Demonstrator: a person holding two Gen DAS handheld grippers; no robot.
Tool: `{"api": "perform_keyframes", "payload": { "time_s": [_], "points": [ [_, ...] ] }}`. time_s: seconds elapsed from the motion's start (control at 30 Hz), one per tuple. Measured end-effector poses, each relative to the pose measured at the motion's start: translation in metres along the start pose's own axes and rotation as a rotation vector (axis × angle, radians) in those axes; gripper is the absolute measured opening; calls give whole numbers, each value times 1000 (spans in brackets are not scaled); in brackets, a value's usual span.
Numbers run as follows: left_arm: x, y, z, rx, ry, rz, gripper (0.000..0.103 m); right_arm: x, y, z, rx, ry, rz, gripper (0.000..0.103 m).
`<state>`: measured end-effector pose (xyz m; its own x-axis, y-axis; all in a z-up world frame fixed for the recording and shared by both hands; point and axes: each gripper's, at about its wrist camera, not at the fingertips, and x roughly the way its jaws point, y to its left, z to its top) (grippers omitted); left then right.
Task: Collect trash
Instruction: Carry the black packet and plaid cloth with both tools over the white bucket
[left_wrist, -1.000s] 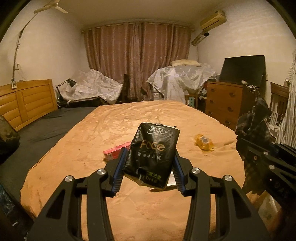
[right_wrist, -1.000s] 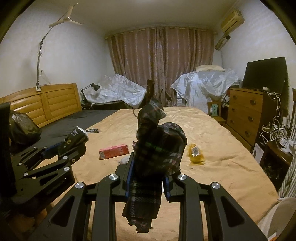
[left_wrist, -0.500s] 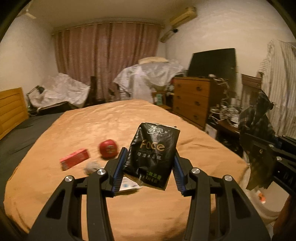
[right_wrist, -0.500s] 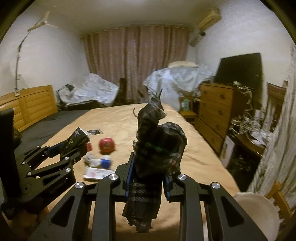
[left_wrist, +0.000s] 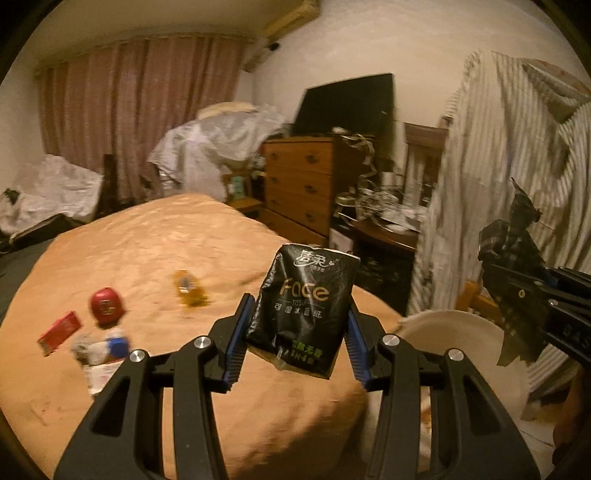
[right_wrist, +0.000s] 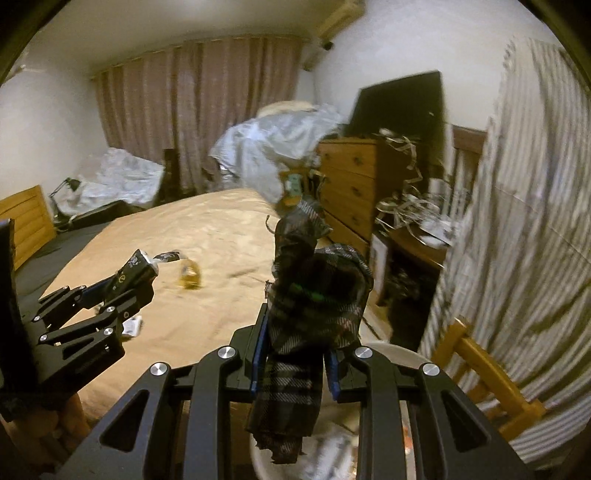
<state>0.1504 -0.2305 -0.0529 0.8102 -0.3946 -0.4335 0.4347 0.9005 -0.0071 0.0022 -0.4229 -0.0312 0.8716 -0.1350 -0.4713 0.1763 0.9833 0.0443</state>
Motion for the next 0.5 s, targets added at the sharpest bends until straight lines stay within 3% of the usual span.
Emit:
{"api": "perform_keyframes", "payload": {
  "time_s": [0.17,0.5],
  "points": [
    [22,-39,1,31,48,-80,45,5,-56,-4,42,68,-37,27],
    [67,-87,-7,93,222,-230,46,57,-117,-17,132,293,-8,27]
  ]
}}
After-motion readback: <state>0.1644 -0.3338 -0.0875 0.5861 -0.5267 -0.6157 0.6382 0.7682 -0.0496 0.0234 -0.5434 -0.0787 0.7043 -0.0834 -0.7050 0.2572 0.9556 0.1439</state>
